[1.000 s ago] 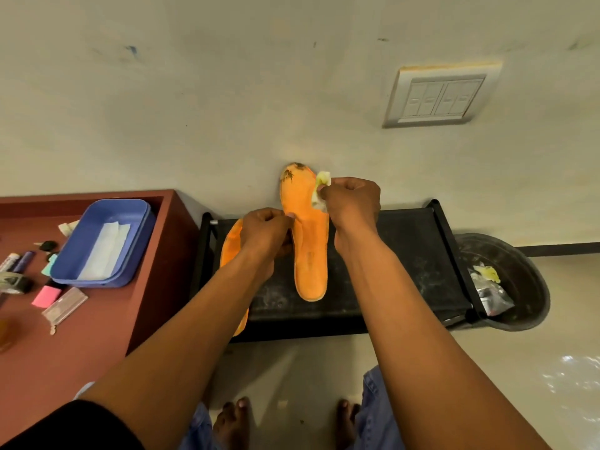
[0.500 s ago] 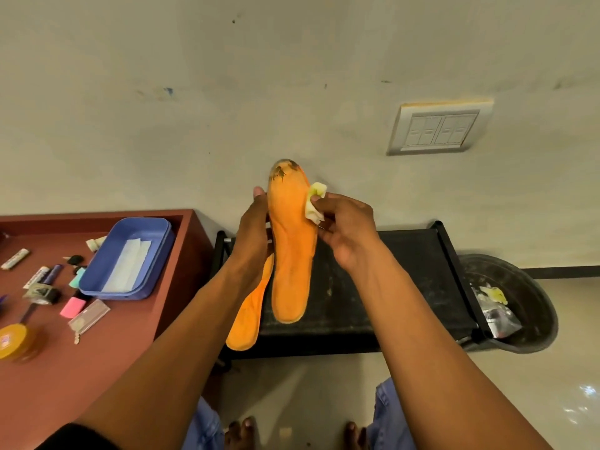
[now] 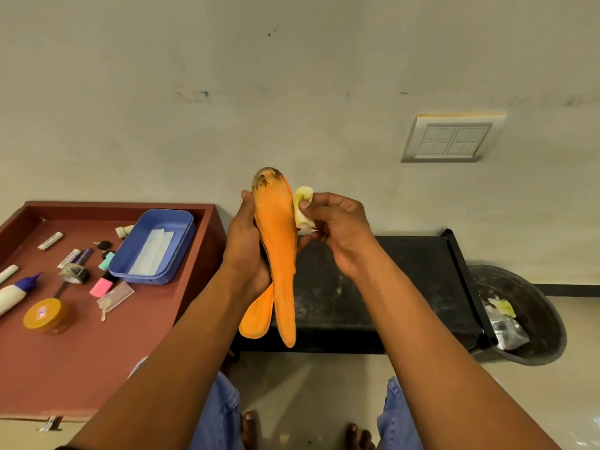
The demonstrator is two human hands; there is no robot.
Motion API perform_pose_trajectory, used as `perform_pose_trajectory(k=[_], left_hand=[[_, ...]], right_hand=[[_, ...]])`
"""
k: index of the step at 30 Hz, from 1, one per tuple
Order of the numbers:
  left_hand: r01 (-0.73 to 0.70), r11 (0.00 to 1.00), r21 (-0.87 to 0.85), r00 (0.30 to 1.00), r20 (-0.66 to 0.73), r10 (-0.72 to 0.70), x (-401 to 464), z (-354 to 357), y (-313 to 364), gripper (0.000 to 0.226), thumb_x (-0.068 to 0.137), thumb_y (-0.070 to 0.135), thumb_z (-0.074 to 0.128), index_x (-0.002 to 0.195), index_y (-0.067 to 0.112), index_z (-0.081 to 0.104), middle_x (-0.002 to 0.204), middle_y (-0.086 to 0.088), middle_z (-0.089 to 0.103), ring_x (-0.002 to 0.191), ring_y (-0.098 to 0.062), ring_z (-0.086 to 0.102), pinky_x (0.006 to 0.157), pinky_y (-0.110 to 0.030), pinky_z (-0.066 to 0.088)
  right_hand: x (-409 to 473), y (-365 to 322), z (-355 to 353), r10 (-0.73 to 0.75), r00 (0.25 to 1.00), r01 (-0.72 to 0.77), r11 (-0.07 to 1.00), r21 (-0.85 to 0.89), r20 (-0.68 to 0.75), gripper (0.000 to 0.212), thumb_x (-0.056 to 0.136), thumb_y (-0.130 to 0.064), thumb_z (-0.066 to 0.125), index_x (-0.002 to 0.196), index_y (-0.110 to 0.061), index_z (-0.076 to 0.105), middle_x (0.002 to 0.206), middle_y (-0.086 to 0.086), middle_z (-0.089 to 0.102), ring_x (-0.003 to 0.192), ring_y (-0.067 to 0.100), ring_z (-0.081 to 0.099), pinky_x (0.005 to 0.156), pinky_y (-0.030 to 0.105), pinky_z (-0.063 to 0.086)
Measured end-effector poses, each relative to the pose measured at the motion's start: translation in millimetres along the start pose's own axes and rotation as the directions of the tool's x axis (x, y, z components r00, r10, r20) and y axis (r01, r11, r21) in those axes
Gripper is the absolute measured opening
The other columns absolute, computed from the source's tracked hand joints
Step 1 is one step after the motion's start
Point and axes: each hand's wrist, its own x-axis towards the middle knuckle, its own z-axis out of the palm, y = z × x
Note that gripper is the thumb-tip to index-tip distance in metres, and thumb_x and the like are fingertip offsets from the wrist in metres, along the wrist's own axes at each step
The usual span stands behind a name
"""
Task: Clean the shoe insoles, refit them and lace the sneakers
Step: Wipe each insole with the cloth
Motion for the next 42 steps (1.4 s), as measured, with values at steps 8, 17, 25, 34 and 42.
perform_pose_trajectory(k=[8, 17, 25, 34, 42], left_hand=[[0.033, 0.984, 0.175, 0.999, -0.005, -0.032, 18, 1, -11, 0.066, 0.105, 0.062, 0.023, 0.134, 0.017, 0.061, 0.117, -0.016, 0.075, 0.103, -0.026, 0.075, 0.095, -0.043, 0.058], [0.083, 0.987, 0.138, 0.995, 0.041, -0.09, 32, 10, -17, 0.064, 0.106, 0.06, 0.023, 0.133, 0.016, 0.061, 0.101, -0.011, 0.079, 0.092, -0.02, 0.078, 0.073, -0.031, 0.063], [0.105, 0.988, 0.112, 0.993, 0.032, -0.109, 32, 11, -15, 0.062, 0.105, 0.06, 0.025, 0.129, 0.017, 0.062, 0.101, -0.012, 0.079, 0.088, -0.023, 0.078, 0.068, -0.033, 0.064], [0.118, 0.99, 0.081, 0.993, -0.002, -0.118, 24, 15, -8, 0.063, 0.106, 0.059, 0.024, 0.138, 0.016, 0.057, 0.092, -0.009, 0.08, 0.078, -0.021, 0.078, 0.06, -0.032, 0.063], [0.152, 0.988, 0.021, 0.988, -0.032, -0.152, 22, 17, -7, 0.069, 0.104, 0.062, 0.027, 0.145, 0.013, 0.054, 0.12, -0.017, 0.073, 0.101, -0.027, 0.075, 0.069, -0.034, 0.065]], right_hand=[[19, 17, 0, -0.359, 0.922, 0.251, 0.838, -0.484, -0.143, 0.012, 0.093, -0.026, 0.07, 0.1, -0.023, 0.079, 0.095, -0.011, 0.075, 0.091, 0.01, 0.07, 0.078, 0.042, 0.062], [22, 27, 3, -0.395, 0.908, 0.263, 0.796, -0.546, -0.139, 0.012, 0.091, -0.024, 0.074, 0.102, -0.028, 0.079, 0.114, -0.008, 0.07, 0.096, 0.009, 0.067, 0.082, 0.033, 0.061], [24, 18, -1, -0.34, 0.915, 0.224, 0.876, -0.427, -0.218, 0.034, 0.081, -0.024, 0.084, 0.111, -0.025, 0.068, 0.099, -0.005, 0.071, 0.089, 0.01, 0.071, 0.073, 0.037, 0.064], [22, 23, 0, -0.427, 0.884, 0.244, 0.769, -0.591, -0.191, 0.027, 0.086, -0.025, 0.078, 0.112, -0.03, 0.072, 0.114, -0.008, 0.064, 0.09, 0.008, 0.066, 0.075, 0.033, 0.061], [20, 23, 2, -0.514, 0.852, 0.273, 0.605, -0.748, -0.104, 0.042, 0.08, -0.04, 0.082, 0.118, -0.031, 0.066, 0.118, -0.004, 0.056, 0.091, 0.01, 0.062, 0.068, 0.012, 0.047]])
